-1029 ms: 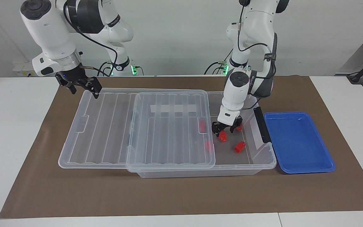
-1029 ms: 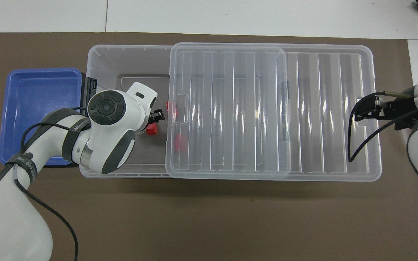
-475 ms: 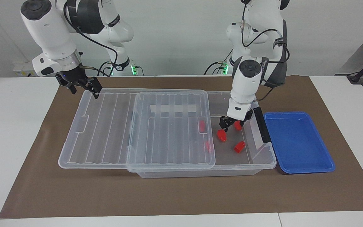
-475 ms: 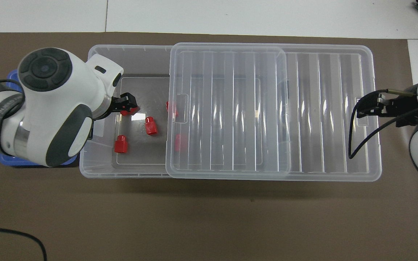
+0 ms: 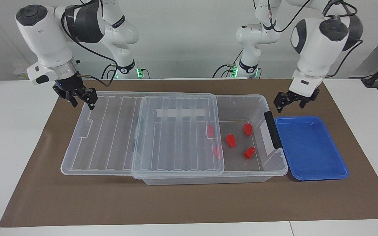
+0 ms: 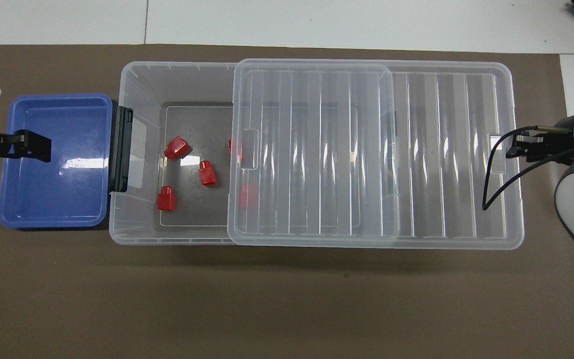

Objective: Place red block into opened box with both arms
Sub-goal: 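Move the right gripper to the edge of the slid lid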

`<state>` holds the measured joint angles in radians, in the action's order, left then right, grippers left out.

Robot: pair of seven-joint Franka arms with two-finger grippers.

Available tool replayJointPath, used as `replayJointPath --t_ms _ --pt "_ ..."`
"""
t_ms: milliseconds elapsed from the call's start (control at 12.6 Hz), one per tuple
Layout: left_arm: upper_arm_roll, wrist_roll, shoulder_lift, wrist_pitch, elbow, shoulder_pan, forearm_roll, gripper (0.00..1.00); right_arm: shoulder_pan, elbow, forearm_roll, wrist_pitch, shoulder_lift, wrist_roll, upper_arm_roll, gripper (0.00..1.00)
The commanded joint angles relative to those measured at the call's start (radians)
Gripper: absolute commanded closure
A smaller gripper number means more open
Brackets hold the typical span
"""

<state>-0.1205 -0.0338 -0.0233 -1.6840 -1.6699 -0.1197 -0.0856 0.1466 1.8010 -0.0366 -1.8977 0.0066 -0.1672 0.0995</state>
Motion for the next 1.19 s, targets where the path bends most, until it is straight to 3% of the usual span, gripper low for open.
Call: replayJointPath --t_ms 0,475,1108 --pt "-0.01 0.04 0.022 0.007 -0.024 -0.017 0.017 0.0 0.051 0.056 0.007 -0.098 0.001 0.073 0.008 1.0" --pt "-0.013 0.081 0.045 0.017 -0.047 -0.009 0.017 0.0 0.097 0.072 0.007 -0.216 0.081 0.104 0.009 1.0" --pt "-0.014 0.126 0.046 -0.005 -0.053 0.005 0.017 0.0 0.096 0.08 0.007 -0.222 0.096 0.121 0.011 1.0"
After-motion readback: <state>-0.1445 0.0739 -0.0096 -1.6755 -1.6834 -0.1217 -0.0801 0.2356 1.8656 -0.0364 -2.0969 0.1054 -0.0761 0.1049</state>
